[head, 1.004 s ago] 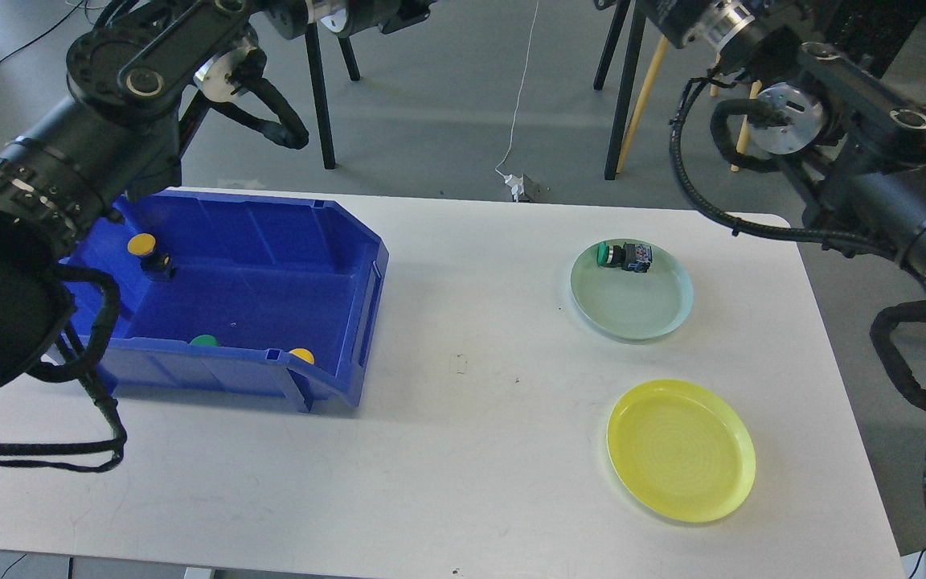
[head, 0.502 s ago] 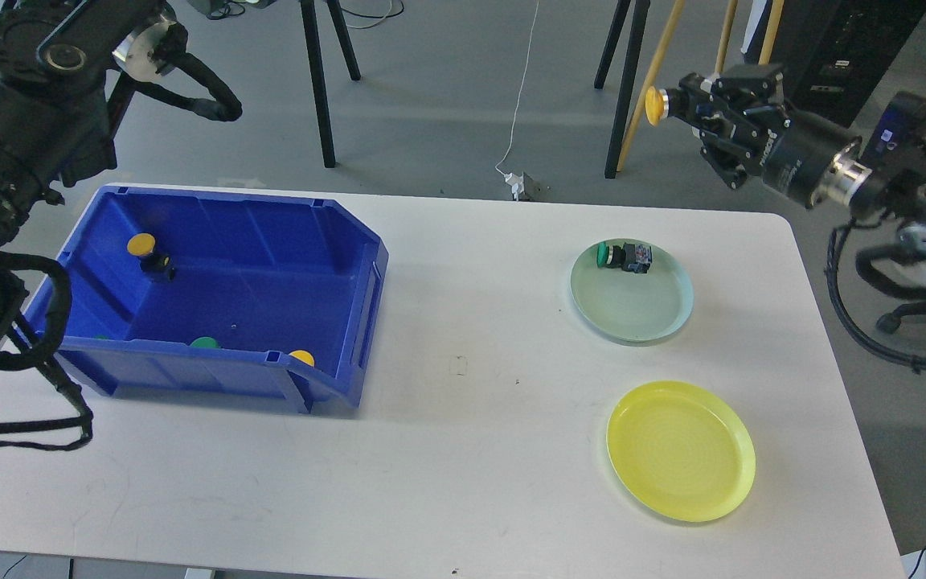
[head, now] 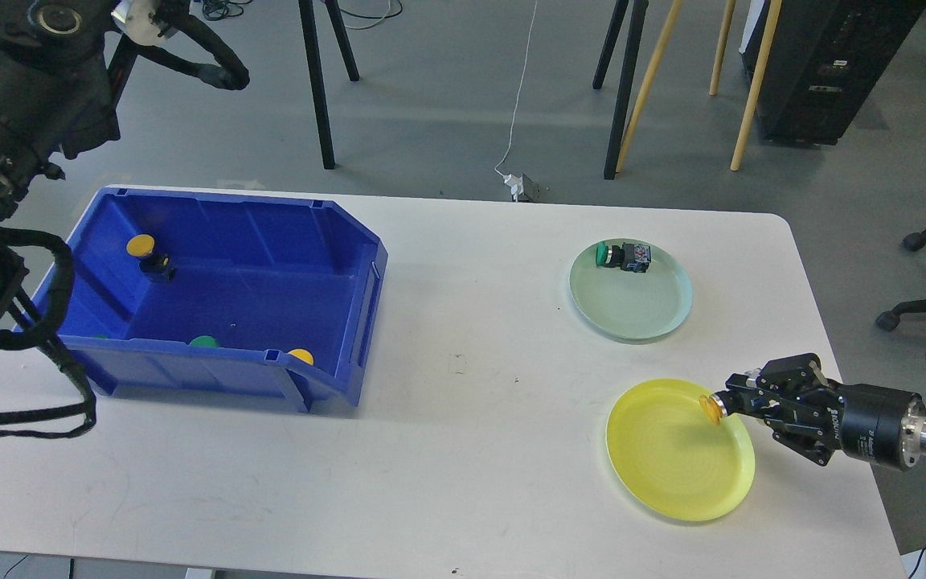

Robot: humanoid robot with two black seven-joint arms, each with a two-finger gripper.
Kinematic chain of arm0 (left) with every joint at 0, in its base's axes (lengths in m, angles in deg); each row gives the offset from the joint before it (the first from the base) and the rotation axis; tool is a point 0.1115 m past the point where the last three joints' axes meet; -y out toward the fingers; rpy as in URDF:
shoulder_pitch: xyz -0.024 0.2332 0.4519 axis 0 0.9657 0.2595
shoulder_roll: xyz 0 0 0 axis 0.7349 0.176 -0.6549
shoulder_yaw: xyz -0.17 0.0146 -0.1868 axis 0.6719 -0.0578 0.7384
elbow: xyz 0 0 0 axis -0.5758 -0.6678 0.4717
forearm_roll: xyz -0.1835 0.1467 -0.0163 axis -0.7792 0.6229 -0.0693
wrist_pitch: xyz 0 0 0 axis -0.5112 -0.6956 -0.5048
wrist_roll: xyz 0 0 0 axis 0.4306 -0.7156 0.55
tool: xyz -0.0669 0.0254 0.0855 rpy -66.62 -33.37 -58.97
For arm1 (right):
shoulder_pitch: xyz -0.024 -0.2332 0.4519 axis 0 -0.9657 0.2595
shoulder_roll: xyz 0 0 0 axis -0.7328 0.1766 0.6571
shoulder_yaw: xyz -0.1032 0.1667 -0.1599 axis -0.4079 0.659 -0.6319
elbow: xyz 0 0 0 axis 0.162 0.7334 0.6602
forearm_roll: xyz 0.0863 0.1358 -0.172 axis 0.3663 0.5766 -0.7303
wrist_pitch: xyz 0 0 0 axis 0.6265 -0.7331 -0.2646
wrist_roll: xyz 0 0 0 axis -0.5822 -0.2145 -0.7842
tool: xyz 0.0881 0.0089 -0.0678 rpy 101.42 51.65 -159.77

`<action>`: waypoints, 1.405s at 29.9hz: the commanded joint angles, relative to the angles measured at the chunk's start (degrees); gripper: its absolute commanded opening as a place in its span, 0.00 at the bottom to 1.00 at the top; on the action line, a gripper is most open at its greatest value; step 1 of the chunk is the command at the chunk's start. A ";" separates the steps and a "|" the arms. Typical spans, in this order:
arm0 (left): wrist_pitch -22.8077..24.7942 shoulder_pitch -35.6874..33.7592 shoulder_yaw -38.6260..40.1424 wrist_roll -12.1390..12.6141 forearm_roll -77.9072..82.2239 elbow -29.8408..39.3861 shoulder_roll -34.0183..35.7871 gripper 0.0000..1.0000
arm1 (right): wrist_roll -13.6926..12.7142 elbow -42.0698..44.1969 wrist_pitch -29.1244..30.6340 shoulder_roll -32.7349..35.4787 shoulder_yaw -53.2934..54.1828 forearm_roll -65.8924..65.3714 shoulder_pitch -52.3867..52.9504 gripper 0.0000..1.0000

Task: Pass button and place on color plate
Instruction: 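Lower the right gripper onto the yellow plate and release the button, then raise the right gripper away from the yellow plate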

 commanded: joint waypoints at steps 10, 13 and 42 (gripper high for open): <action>-0.01 -0.46 -0.06 0.13 -0.02 0.02 -0.56 0.99 | -0.48 1.82 0.00 -6.09 0.47 -0.06 -0.57 0.81; -0.01 -0.72 -0.06 0.14 -0.02 0.02 -0.56 0.99 | -0.48 2.08 0.00 -5.48 1.52 0.20 -0.05 0.94; -0.01 0.68 -5.58 -4.08 19.39 0.20 -2.41 0.99 | -9.00 31.69 -2.69 -19.88 37.65 1.52 14.98 0.98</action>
